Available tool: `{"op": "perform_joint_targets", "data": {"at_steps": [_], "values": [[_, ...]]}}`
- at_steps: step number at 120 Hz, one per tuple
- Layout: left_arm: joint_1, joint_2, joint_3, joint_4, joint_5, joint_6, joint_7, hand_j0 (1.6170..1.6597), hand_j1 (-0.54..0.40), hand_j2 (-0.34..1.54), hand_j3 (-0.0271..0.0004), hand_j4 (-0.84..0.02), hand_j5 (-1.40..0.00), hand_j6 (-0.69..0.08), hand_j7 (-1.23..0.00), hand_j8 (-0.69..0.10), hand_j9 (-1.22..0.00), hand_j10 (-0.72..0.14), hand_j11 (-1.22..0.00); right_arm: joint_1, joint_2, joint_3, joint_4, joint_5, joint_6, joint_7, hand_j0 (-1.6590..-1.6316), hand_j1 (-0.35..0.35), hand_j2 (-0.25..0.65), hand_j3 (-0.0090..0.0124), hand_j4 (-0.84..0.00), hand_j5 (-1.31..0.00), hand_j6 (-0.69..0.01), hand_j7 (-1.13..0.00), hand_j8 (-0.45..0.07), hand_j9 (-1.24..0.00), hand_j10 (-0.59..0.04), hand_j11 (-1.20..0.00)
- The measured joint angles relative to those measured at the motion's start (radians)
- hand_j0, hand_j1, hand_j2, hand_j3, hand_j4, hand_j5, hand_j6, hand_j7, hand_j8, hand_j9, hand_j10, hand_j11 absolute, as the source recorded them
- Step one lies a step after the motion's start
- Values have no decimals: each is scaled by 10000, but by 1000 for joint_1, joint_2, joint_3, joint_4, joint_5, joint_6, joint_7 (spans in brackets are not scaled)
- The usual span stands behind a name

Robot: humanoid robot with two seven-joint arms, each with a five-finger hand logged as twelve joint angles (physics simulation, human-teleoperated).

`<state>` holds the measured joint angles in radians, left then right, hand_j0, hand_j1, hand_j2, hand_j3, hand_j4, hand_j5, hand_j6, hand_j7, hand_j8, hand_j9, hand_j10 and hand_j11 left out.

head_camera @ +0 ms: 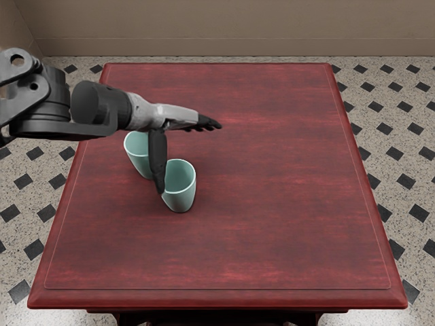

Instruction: Pick up cup and place in cup with left hand

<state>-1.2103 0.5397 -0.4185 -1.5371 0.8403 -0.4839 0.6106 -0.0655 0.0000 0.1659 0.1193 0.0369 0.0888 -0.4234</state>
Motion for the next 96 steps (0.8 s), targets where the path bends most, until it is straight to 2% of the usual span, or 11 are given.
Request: {"op": "perform_joint_targets", "data": {"at_steps": [21,28,36,43,71,96], "values": [[3,-37,67,1,86,74,0,16581,3252,46,0,-217,-266,-223,-265,-221,-264,-214,-264,1,0,0,0,0,0,0,-16581,-3491,1,0,-4,-1,-5,0,-4,0,-3,0],[39,-36,86,0,95,92,0,16581,3248,47,0,-220,-270,-226,-269,-224,-268,-217,-268,2,0,0,0,0,0,0,-16581,-3491,1,0,-4,-1,-5,0,-4,0,-3,0],[44,-33,98,-1,103,109,0,16581,3246,50,0,-226,-275,-233,-274,-231,-273,-223,-272,3,0,0,-1,0,-1,0,-16581,-3491,1,0,-3,-1,-5,0,-4,0,-2,0],[62,-35,104,-2,127,122,0,16581,3243,51,0,-229,-278,-237,-277,-234,-276,-226,-275,3,0,0,-1,0,-1,0,-16581,-3491,1,0,-3,-1,-5,0,-4,0,-2,0],[64,-40,110,-25,176,165,0,16581,3212,58,0,-257,-313,-265,-312,-262,-311,-254,-310,4,0,0,-1,0,-1,0,-16581,-3491,1,0,-3,-1,-5,0,-4,0,-2,0],[79,-27,110,-106,226,203,0,16581,3135,71,0,-322,-397,-330,-396,-327,-395,-319,-394,5,0,0,-1,0,-1,0,-16581,-3491,1,0,-3,-1,-5,0,-3,0,-2,0]]}}
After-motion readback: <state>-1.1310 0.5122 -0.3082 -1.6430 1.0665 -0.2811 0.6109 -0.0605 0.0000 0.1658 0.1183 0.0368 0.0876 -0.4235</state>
